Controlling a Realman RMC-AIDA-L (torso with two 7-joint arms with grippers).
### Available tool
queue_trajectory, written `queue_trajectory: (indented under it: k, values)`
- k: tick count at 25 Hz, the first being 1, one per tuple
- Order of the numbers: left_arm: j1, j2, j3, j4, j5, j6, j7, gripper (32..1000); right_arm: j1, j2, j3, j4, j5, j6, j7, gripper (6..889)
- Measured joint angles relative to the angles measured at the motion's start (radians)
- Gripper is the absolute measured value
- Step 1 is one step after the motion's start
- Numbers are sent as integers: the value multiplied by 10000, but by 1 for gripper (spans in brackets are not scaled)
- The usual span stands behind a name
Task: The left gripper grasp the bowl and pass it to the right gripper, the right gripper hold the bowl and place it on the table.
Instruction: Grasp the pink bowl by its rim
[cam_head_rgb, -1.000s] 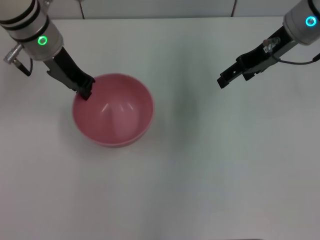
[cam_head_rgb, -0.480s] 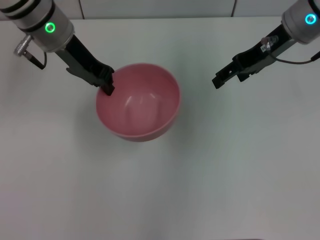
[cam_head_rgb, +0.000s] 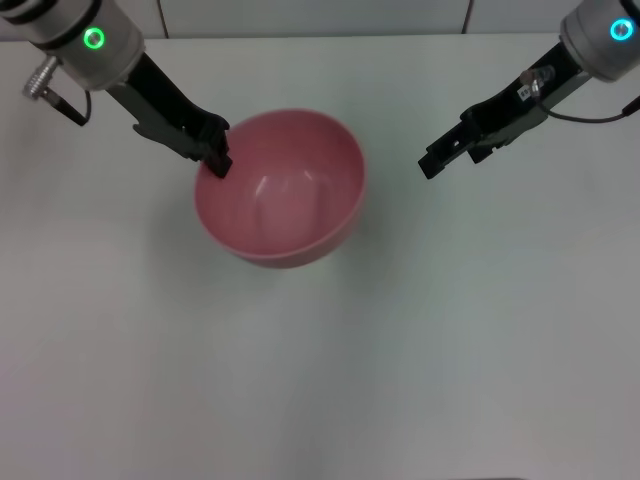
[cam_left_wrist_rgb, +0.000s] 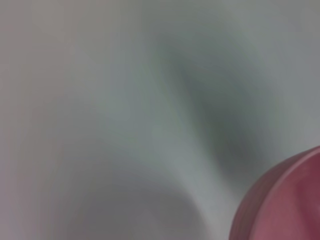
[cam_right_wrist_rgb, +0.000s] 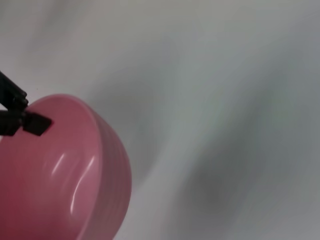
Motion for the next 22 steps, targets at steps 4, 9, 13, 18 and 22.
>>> queue_trajectory:
  k: [4,9,13,18,22]
  values:
    - [68,162,4,-46,24,118,-46,64,29,0,0,-180,3,277,-7,862]
    - [9,217,77,-417,42,318,-38,69,114,0,3,-441,173,772,-9,862]
    - [-75,216,117,-429,42,256,-41,74,148,0,-13,-666,691,1196,-17,862]
    - [-273,154,149,-491,42,137,-46,80,208,-10,-3,-783,984,1413,-24,861]
    - [-488,4,175,-491,74,8,8,84,231,-14,6,-793,1110,1441,-2,861]
